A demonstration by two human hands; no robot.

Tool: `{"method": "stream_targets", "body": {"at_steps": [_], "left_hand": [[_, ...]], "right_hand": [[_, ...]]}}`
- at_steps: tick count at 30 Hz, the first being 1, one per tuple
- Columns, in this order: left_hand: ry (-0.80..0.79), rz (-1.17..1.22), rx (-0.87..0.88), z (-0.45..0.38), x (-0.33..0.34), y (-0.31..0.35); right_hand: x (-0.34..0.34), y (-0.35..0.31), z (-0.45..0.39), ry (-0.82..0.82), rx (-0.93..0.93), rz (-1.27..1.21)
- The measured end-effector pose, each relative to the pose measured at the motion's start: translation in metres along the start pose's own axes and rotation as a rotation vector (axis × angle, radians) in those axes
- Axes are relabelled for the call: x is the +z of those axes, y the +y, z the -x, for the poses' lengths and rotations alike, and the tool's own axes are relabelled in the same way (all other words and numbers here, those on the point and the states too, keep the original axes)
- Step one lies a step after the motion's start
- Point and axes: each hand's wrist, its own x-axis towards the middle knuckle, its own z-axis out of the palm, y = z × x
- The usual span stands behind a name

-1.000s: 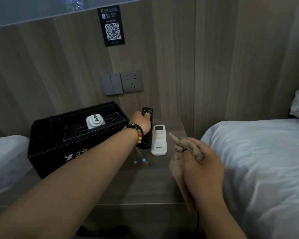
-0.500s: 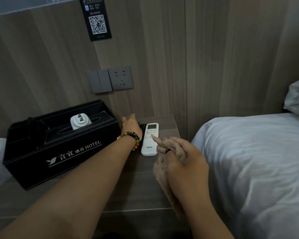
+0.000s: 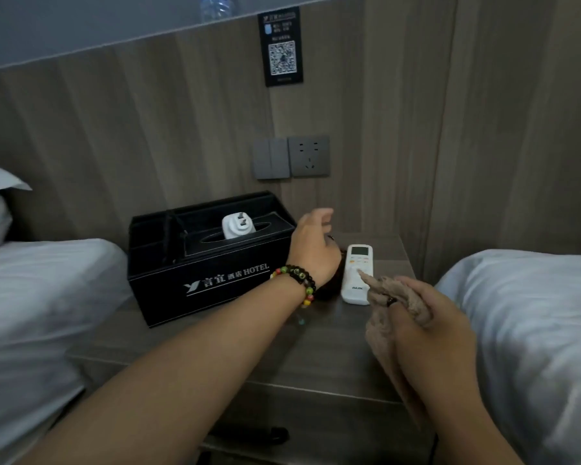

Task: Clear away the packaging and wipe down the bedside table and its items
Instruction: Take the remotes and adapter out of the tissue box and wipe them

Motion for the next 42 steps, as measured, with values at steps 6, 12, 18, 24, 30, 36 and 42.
{"method": "stream_targets", "body": {"at_steps": [6, 12, 18, 24, 30, 36, 42], "left_hand": [[0.399, 0.103, 0.197, 0.020, -0.129, -0.013], [0.149, -0.169, -0.329, 0.003, -0.222, -0.078], [-0.196, -0.188, -0.254, 0.007, -0.221, -0.095], [0.287, 0.056, -0.028, 0.021, -0.217, -0.087], [0.619, 0.853, 0.109, 0.083, -0.200, -0.050], [0.357, 1.434, -0.269, 0.101, -0.152, -0.062], [0.088, 1.691, -0.560, 0.102, -0.113, -0.053]], "right_hand": [[0.008, -0.003, 0.010, 0.055, -0.154, 0.095], [0.020, -0.006, 0.020, 0.064, -0.251, 0.199], [0.023, -0.014, 0.027, 0.078, -0.196, 0.195], [0.023, -0.017, 0.027, 0.138, -0.358, 0.257], [0.027, -0.028, 0.034, -0.017, -0.357, 0.066], [0.040, -0.050, 0.062, -0.112, -0.463, -0.182], [0.047, -0.060, 0.092, -0.444, -0.584, -0.218]]}}
